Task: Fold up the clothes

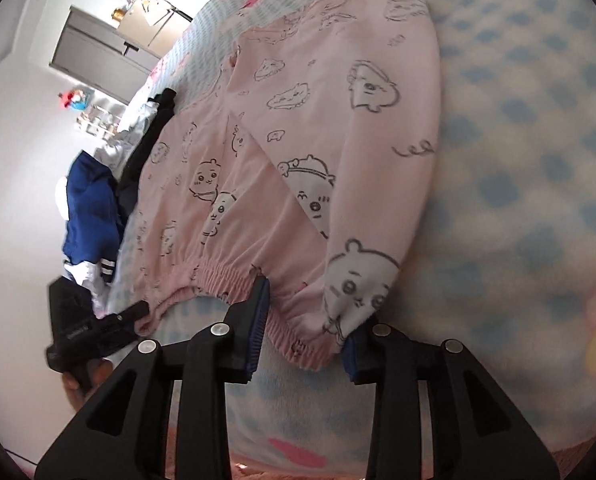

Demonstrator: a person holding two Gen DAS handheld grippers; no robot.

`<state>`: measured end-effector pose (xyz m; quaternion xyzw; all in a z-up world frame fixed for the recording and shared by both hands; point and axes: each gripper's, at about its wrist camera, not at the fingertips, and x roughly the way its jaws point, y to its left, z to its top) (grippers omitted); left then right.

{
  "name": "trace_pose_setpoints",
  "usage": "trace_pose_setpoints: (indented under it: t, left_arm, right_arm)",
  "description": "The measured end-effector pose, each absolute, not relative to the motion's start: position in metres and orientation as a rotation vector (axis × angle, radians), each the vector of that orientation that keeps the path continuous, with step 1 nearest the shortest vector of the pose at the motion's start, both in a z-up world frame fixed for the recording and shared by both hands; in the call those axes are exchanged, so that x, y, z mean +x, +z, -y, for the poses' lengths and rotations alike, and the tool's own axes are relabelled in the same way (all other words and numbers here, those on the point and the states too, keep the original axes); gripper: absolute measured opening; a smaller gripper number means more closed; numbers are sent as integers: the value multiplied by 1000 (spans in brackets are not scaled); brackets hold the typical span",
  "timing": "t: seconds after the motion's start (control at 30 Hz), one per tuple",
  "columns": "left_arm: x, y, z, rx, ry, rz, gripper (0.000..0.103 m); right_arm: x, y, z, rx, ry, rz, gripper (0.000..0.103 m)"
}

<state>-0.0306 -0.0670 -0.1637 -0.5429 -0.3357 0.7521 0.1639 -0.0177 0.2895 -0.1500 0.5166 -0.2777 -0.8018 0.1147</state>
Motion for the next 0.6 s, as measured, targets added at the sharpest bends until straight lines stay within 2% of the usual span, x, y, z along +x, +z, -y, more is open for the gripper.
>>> trace_pose_setpoints:
  t: [0.07, 0.1, 0.33, 0.6]
  left_arm:
    - [-28, -147, 64, -1511, 2203, 909, 11]
    - [-24, -137, 65, -1492, 2222, 883, 11]
    - [-4, -92, 71, -1432, 2223, 833, 11]
    - [19, -97, 82, -1509, 2182, 810, 11]
  right_arm:
    - [-19, -143, -287, 1487, -2378, 782, 8]
    - [-18, -137, -287, 1468, -2392, 771, 6]
    - [6, -92, -291, 1333, -2394, 787, 5]
    - [27, -100, -291, 1389, -2350, 794, 5]
